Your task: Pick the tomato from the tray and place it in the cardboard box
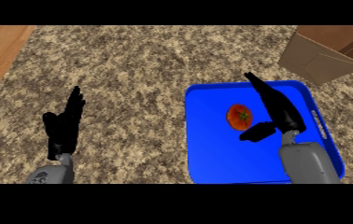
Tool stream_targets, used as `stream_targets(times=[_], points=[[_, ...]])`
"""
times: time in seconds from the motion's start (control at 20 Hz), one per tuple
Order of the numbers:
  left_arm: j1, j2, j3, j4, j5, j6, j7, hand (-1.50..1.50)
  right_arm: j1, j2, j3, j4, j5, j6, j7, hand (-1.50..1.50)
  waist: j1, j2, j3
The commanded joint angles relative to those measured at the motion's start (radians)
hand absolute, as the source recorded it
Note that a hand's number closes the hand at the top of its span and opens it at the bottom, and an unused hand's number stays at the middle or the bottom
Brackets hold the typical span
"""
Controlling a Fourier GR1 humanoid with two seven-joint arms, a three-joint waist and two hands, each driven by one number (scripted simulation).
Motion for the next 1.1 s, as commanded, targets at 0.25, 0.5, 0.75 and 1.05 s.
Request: stream_targets(times=[0.25, 0.5, 0.75, 1.05], points=[[0.026, -0.021, -0.014, -0.059, -0.01, 0.001, 0.026, 0.0, 0.041, 0.016, 0.035, 0.035, 0.055, -0.137, -0.184, 1.5, 0.001, -0.001, 0.0], [0.035, -0.032, -0.02, -0.054, -0.031, 0.016, 0.032, 0.0, 0.023, 0.02, 0.014, 0.043, 0.085, -0.196, -0.195, 1.5, -0.001, -0.001, 0.0], [0.027, -0.036, -0.014, -0.081, -0.03, 0.017, 0.048, 0.0, -0.051, 0.036, 0.002, 0.066, 0.095, -0.194, -0.18, 1.5, 0.0, -0.001, 0.0], [-0.027, -0.05, -0.027, -0.025, -0.044, 0.026, 0.041, 0.0, -0.069, 0.065, 0.156, 0.142, 0.384, -0.051, 0.26, 1.5, 0.01, -0.001, -0.002]])
